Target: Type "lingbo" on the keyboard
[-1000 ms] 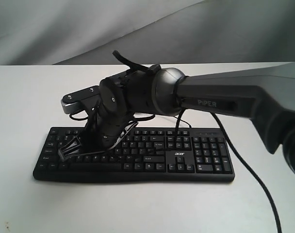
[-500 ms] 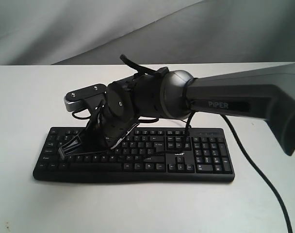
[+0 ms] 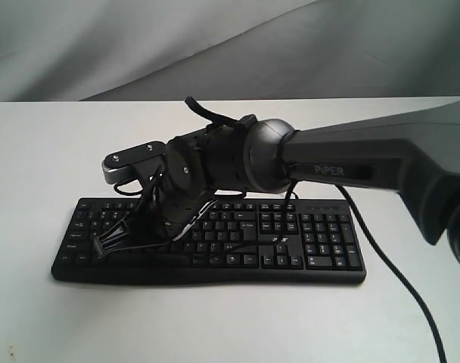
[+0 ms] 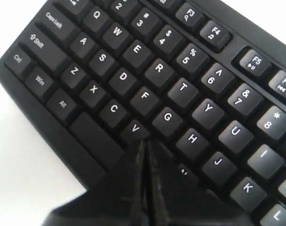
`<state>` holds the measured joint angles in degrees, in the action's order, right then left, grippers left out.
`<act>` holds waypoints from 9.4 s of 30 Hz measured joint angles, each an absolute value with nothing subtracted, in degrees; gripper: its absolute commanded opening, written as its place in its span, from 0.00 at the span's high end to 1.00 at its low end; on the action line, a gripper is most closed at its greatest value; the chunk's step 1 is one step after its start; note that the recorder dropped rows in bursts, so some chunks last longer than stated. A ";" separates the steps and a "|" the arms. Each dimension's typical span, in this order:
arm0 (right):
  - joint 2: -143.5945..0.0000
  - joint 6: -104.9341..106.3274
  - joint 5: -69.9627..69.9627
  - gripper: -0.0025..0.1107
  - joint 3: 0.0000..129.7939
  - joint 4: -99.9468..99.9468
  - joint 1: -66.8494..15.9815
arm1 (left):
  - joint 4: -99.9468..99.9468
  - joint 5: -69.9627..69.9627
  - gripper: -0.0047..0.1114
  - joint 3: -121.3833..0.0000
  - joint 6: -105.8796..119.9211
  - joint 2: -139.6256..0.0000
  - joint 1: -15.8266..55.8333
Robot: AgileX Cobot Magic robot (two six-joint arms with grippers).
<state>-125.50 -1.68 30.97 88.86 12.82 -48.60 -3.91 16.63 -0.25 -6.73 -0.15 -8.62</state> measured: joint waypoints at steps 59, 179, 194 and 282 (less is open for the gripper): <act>-127.30 -1.58 28.66 0.98 88.86 12.87 -48.60 | -3.91 16.63 0.96 -0.25 -6.73 -0.15 -8.62; -121.05 -8.22 32.52 0.98 86.17 5.58 -41.68 | -3.91 16.63 0.96 -0.25 -6.73 -0.15 -8.62; -117.85 -7.82 32.41 0.98 84.74 4.32 -42.22 | -3.91 16.63 0.96 -0.25 -6.73 -0.15 -8.62; -0.20 -9.15 12.32 0.98 0.23 -12.12 -1.01 | -3.91 16.63 0.96 -0.25 -6.73 -0.15 -8.62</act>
